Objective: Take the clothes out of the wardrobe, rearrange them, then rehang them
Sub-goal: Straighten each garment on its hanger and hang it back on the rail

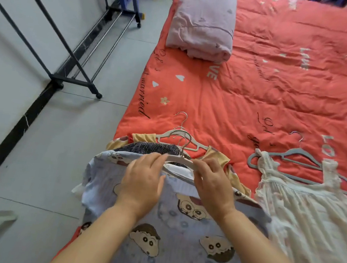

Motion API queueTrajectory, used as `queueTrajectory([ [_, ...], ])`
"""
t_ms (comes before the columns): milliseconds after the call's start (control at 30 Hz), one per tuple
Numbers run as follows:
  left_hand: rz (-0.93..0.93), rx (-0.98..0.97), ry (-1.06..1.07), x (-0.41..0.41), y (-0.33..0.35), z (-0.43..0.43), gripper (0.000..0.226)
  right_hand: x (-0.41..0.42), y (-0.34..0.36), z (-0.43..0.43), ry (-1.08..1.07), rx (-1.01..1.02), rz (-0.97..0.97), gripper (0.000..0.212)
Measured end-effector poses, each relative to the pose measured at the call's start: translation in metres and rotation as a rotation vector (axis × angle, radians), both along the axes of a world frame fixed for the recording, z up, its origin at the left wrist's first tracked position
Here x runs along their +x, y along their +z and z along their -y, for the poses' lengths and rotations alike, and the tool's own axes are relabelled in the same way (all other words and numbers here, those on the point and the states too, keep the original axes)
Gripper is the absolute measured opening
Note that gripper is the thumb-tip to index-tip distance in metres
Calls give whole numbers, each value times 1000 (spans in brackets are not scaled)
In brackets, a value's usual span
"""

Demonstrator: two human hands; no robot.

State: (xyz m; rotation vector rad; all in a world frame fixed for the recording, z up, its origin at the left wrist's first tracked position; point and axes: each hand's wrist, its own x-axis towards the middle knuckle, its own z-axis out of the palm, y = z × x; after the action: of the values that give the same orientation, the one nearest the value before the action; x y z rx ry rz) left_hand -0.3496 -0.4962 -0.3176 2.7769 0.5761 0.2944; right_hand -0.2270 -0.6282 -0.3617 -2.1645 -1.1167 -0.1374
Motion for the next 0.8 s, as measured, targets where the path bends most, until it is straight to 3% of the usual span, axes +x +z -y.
queueTrajectory([
  [300,173,102,-113,-40,98,52,42,-64,128,90,-97,188,172,19],
  [600,541,20,-443,-103,166,141,41,-167,224,211,-312,162,308,28],
  [800,694,93,-559,-124,218,218,38,-213,264,300,-451,132,351,34],
])
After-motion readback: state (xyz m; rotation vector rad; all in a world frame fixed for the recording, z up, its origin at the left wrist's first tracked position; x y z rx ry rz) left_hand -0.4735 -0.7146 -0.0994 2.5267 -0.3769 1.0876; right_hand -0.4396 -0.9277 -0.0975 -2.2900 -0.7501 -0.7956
